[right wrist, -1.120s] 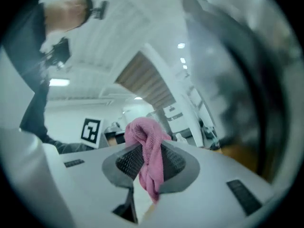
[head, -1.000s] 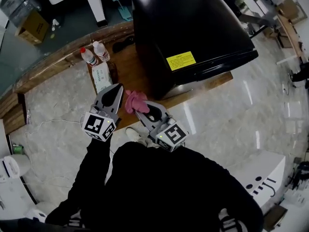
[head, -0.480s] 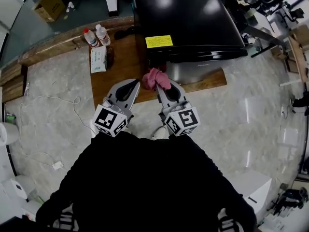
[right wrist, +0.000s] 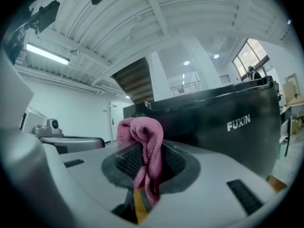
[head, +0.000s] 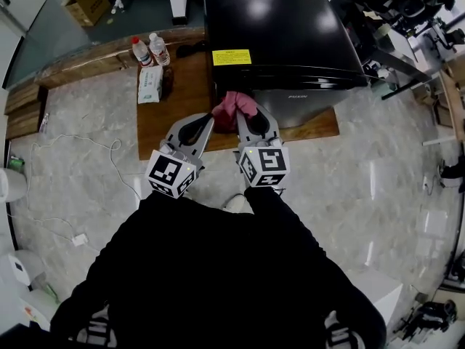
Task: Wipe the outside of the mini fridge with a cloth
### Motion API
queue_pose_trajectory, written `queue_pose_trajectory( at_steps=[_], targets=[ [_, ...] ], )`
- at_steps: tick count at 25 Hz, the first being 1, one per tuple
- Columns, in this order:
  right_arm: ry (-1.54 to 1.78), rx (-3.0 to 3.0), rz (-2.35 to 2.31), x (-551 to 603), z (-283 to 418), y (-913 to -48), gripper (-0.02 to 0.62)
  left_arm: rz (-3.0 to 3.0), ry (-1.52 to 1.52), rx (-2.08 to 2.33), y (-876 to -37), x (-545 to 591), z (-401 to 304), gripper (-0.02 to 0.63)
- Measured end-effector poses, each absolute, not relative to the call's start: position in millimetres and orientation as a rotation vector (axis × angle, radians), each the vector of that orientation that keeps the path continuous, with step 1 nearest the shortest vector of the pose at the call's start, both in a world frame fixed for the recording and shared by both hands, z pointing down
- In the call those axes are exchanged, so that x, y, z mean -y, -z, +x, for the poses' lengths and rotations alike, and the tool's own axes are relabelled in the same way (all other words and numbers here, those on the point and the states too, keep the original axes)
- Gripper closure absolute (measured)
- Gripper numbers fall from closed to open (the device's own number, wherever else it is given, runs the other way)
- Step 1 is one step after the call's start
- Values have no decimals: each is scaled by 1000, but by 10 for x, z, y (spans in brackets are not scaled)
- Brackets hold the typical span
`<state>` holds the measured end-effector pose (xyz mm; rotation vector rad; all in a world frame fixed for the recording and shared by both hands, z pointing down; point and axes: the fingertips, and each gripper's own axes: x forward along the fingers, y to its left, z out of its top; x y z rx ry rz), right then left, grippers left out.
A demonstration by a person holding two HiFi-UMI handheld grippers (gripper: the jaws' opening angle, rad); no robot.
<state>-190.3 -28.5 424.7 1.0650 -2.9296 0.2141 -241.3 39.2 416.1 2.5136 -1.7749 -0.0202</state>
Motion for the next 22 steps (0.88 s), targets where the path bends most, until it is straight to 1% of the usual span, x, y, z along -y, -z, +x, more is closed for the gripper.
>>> queue_pose_trajectory(
  at_steps=[10, 17, 18, 22],
  targets=[
    [-157, 2887, 1151, 592, -1320, -4274, 499, 2541, 48, 1708, -4208, -215, -1782, 600],
    [-100, 2806, 1295, 1056, -501, -4326, 498, 2600, 64, 1629, -4226, 110, -1171, 600],
    [-94, 2796, 1308, 1115, -401, -4331, 486, 2604, 66, 1619, -4232, 162, -1096, 600],
    [-63, 2749, 1387, 1367, 0, -4332, 493, 2637, 70, 1582, -4208, 383, -775, 600]
  ],
)
